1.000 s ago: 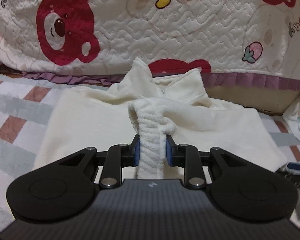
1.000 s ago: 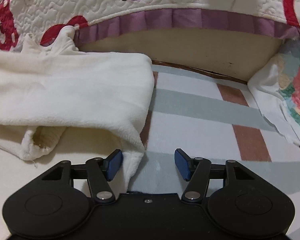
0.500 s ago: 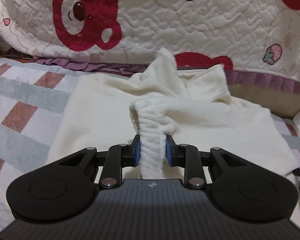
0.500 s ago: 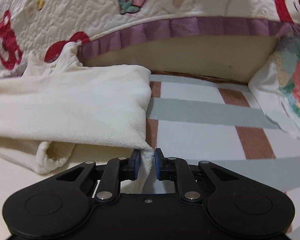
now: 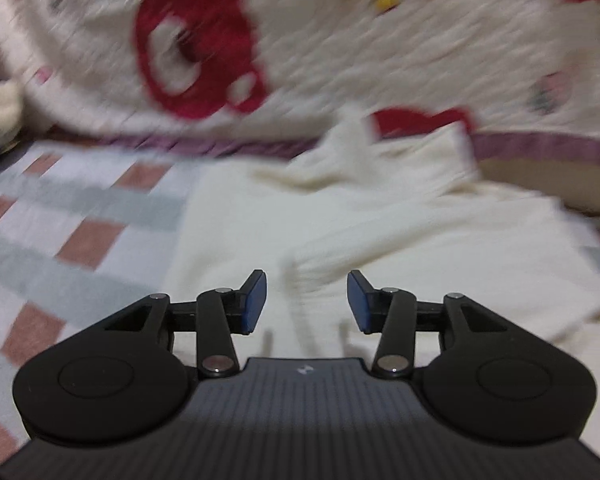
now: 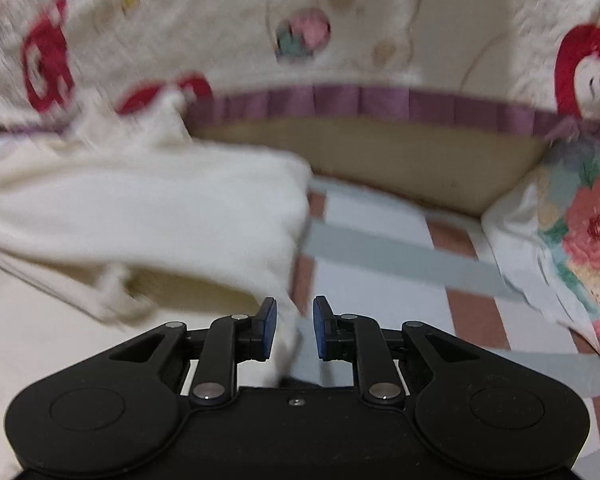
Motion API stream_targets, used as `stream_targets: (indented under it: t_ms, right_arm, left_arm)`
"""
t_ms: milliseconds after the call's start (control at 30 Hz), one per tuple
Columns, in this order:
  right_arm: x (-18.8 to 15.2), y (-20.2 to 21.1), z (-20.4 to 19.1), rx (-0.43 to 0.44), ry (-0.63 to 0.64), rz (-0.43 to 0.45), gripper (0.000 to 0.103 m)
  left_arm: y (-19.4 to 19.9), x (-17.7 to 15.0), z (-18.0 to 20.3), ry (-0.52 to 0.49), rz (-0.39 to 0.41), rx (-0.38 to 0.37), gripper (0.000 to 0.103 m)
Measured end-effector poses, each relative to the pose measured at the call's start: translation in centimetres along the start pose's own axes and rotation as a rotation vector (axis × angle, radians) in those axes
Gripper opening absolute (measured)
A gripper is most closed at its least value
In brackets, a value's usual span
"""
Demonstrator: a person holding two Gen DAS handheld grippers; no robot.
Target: Fold clothes
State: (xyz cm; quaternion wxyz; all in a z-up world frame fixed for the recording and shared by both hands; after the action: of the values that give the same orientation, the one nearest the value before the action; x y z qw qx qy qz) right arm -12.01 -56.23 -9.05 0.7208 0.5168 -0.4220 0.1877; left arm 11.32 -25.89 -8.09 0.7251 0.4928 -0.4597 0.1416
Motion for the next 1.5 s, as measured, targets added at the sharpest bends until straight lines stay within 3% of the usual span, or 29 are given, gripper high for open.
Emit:
stream_targets:
  t_ms: [100, 200, 333, 400, 533, 733, 867, 967, 1067, 1167, 1233, 1400, 1500]
  right_arm:
    - [0.8, 1.2, -2.9, 0.144, 0.057, 0.023, 0.020]
    - [1.4, 2.1, -6.3, 0.306, 0.122, 0.026, 0.020]
    - [0.8, 0.5, -11.7, 0.472, 0.200, -0.031, 0.024]
    - [0.8, -1.4, -13.5, 0.460, 0.220, -0.033, 0.030]
    - [0.9, -4.7, -12.7, 0.382, 0.080, -0.071, 0.041]
    - [-0.4, -5.6, -9.0, 0.387, -0.102, -0.109, 0.022]
    - [-0.8, -5.8, -8.3, 0.394, -0.158, -0.118, 0.021]
    - [-0.9, -5.7, -8.5, 0.378, -0.150, -0.113, 0.021]
    - [-0.6, -5.5, -8.6, 0.325, -0.127, -0.070, 0.011]
    - [0.1, -5.1, -10.4, 0.261, 0.083, -0.001, 0.017]
    - [0.4, -5.2, -11.3, 0.244, 0.141, -0.017, 0.025]
    - [-0.3, -5.8, -9.8, 0.287, 0.043, -0.088, 0.024]
    - [-0.4, -4.4, -8.3, 0.306, -0.035, -0.143, 0.025]
  left_arm:
    - [-0.6, -0.8, 3.8, -0.114, -0.064, -0.124, 0.065]
    - [-2.4, -2.7, 5.7, -0.182, -0.129, -0.098, 0.065]
    - [-3.8, -4.3, 4.5, -0.050, -0.166, -0.110, 0.065]
    - [-4.0, -4.6, 4.0, 0.005, -0.168, -0.130, 0.065]
    - [-4.0, -5.1, 4.4, -0.057, -0.185, -0.117, 0.065]
    - [-3.9, -5.6, 4.5, -0.078, -0.166, -0.113, 0.065]
    - [-4.0, -5.4, 4.5, -0.078, -0.165, -0.109, 0.065]
    - [-3.9, -5.5, 4.4, -0.082, -0.162, -0.114, 0.065]
    - [-3.9, -5.5, 4.4, -0.085, -0.159, -0.113, 0.065]
    - [-3.8, -5.6, 4.6, -0.098, -0.151, -0.103, 0.065]
    - [-3.5, -5.7, 4.6, -0.103, -0.144, -0.096, 0.065]
    - [-1.7, -5.2, 4.5, -0.118, -0.162, -0.075, 0.065]
    - [-0.5, -4.1, 3.1, -0.104, -0.177, -0.006, 0.065]
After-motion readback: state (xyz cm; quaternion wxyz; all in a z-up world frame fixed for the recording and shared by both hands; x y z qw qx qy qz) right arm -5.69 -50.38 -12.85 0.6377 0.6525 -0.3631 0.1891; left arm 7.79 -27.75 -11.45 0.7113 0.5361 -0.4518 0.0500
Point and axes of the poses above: each gripper's, at about its wrist camera, not at the fingertips, and y roughly against the way its jaws point, z to its right, x to its top, the point moved 7 cm from there along -y, roughly the way its jaws point, and after that the axes turned 1 degree about z, right-handed, at the moved point
